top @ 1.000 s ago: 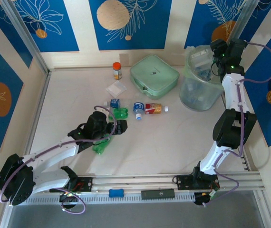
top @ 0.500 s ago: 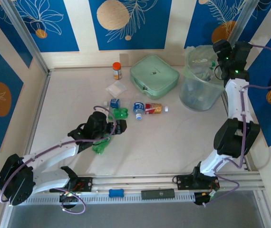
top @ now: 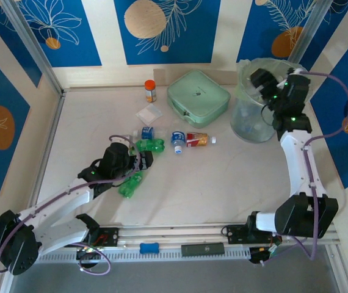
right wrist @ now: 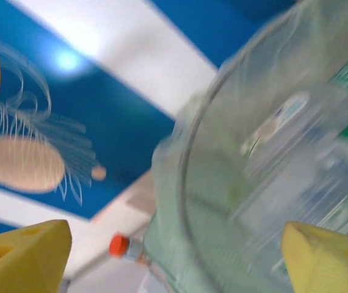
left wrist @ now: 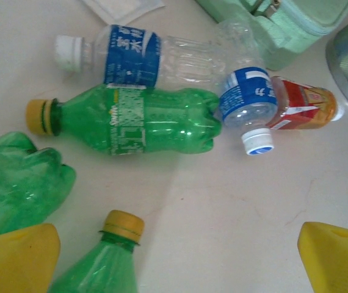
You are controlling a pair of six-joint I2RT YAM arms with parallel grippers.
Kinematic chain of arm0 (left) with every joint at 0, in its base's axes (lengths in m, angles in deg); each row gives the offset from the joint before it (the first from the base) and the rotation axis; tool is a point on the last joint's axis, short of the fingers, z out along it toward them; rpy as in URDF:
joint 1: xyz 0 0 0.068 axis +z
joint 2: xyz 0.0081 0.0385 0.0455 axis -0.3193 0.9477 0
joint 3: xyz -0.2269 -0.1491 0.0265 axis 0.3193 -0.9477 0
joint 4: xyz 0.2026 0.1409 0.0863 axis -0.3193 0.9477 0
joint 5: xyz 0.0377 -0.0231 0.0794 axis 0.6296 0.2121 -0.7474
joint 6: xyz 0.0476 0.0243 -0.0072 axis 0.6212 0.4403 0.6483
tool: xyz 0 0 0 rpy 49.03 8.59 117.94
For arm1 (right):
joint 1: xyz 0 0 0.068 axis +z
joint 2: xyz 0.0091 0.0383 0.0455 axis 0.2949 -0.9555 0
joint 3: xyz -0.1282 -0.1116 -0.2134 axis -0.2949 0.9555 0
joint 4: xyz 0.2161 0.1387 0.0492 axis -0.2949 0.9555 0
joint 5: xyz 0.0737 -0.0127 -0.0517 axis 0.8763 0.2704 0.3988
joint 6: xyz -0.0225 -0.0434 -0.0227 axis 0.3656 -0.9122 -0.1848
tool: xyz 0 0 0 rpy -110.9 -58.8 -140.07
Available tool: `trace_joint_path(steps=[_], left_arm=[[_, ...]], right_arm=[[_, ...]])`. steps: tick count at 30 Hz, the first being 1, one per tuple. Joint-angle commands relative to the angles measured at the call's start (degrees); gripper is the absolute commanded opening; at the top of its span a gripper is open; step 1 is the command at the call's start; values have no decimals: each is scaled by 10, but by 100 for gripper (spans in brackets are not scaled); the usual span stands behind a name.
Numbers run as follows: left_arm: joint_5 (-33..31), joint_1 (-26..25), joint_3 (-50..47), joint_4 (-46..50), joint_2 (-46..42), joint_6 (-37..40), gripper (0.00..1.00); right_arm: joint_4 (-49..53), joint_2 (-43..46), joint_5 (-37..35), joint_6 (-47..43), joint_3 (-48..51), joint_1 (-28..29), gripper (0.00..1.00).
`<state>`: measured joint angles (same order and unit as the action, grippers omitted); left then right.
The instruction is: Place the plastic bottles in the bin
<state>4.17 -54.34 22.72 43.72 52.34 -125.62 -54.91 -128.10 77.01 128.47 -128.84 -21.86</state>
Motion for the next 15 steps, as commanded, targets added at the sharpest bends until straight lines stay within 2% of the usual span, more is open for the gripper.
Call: trace_joint_path(steps=[1,2,9,15], left_arm=[[-5,14,-7,53,-17,11,99],[-5,17,-7,64,-22,13,99],[-3,28,-14,152,-53,14,99],[21,29,-31,223,-78,8,99]], right_arm=[[16,31,21,-46,39,60,95],[16,35,15,-54,52,82,99],[35,35,-21,-68,105,206,99],[26,29,-62,-63,126,278,99]])
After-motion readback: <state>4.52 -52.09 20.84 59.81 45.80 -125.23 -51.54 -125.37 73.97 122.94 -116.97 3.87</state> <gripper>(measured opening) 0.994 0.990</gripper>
